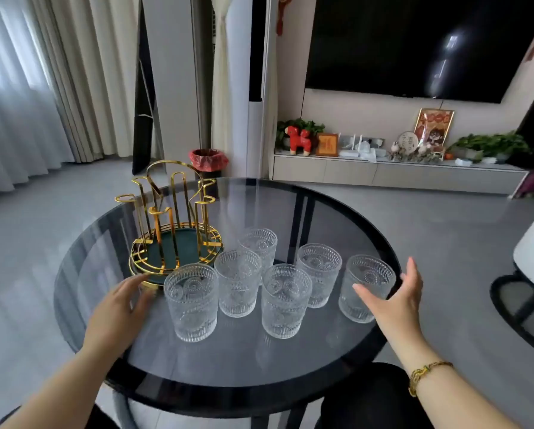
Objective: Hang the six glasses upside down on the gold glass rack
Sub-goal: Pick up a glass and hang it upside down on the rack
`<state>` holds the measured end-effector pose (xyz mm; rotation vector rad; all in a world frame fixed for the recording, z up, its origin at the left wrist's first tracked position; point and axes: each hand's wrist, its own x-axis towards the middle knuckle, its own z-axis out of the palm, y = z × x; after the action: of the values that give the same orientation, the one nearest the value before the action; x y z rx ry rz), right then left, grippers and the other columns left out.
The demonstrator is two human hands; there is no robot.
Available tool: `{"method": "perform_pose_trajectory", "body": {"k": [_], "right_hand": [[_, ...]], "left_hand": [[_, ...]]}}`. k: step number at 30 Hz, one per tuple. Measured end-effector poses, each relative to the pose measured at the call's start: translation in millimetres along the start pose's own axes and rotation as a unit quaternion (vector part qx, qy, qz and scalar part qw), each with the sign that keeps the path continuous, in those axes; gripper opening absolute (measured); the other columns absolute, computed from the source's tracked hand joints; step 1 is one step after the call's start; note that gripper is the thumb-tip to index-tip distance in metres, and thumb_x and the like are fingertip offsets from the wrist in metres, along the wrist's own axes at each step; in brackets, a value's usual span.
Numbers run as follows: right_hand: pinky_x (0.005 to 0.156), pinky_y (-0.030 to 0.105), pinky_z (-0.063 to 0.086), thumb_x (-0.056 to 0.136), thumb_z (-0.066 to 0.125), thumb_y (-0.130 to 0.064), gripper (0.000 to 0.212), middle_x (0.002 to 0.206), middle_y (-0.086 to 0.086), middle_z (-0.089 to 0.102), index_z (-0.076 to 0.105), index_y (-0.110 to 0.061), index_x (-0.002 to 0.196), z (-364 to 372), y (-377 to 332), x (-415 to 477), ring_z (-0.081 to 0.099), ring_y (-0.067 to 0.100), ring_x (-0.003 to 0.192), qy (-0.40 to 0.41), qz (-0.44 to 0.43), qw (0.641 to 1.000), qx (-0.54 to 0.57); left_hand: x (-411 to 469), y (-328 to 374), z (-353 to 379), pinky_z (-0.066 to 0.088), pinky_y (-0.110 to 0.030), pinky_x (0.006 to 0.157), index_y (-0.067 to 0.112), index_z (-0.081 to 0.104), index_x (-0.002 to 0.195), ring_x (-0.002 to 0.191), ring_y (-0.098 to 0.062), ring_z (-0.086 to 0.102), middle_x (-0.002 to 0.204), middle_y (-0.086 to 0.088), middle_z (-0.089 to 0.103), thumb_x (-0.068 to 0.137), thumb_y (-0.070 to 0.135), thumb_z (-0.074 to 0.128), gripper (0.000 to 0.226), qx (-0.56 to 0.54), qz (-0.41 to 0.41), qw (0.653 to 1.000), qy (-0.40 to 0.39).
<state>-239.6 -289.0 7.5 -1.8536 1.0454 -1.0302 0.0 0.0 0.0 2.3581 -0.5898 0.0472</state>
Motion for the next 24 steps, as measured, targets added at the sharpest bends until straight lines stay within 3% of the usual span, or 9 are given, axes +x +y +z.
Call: {"method": "perform_pose_trajectory", "body": {"k": [3,6,10,14,20,24], "right_hand": [[0.108,0.038,0.023,0.064,0.076,-0.021,0.108,0.151,0.004,0.012,-0.002,-0.026,0.138,6,9,4,0.017,0.018,0.136,-0.041,0.04,0.998,0.036],[0.108,0.033,0.019,0.062,0.077,-0.02,0.11,0.15,0.003,0.015,-0.002,-0.025,0.138,18,23,2,0.018,0.017,0.135,-0.061,0.062,0.995,0.053],[0.095,0.026,0.026,0.061,0.078,-0.017,0.095,0.132,0.002,0.033,0.017,-0.018,0.134,23,31,6,0.033,0.015,0.119,-0.053,0.063,0.995,0.047],[0.089,0.028,0.03,0.063,0.076,-0.015,0.079,0.114,-0.005,0.033,0.028,-0.018,0.126,23,30,10,0.034,0.011,0.104,-0.048,0.067,0.996,0.039],[0.086,0.029,0.031,0.064,0.075,-0.013,0.072,0.113,-0.003,0.04,0.032,-0.017,0.122,20,-10,28,0.04,0.012,0.102,0.013,0.012,0.998,0.062],[0.086,0.031,0.035,0.063,0.076,-0.017,0.073,0.12,0.0,0.047,0.033,-0.021,0.122,17,-52,53,0.047,0.018,0.107,-0.048,-0.054,0.997,0.024]], "left_hand": [[4,-6,8,0.042,-0.051,0.091,0.013,0.045,0.128,0.119,-0.039,0.047,0.134,-0.019,0.049,0.089,0.023,0.046,0.039,0.011,-0.008,1.0,-0.008],[5,-9,14,0.043,-0.048,0.088,0.011,0.046,0.126,0.113,-0.039,0.051,0.131,-0.019,0.052,0.089,0.023,0.048,0.039,0.033,-0.034,0.998,-0.034],[12,-15,16,0.037,-0.045,0.098,0.013,0.048,0.124,0.119,-0.033,0.048,0.133,-0.012,0.052,0.089,0.03,0.048,0.039,0.088,-0.035,0.993,-0.069],[16,-23,17,0.029,-0.041,0.107,0.019,0.05,0.123,0.126,-0.025,0.042,0.138,-0.004,0.047,0.089,0.036,0.045,0.038,0.12,-0.003,0.99,-0.079],[16,-24,16,0.026,-0.039,0.109,0.02,0.048,0.124,0.128,-0.022,0.041,0.139,-0.002,0.045,0.091,0.036,0.039,0.038,0.116,-0.002,0.99,-0.084],[18,-24,12,0.034,-0.045,0.104,0.015,0.04,0.13,0.125,-0.03,0.043,0.142,-0.008,0.041,0.091,0.028,0.043,0.042,0.055,-0.019,0.998,-0.032]]}}
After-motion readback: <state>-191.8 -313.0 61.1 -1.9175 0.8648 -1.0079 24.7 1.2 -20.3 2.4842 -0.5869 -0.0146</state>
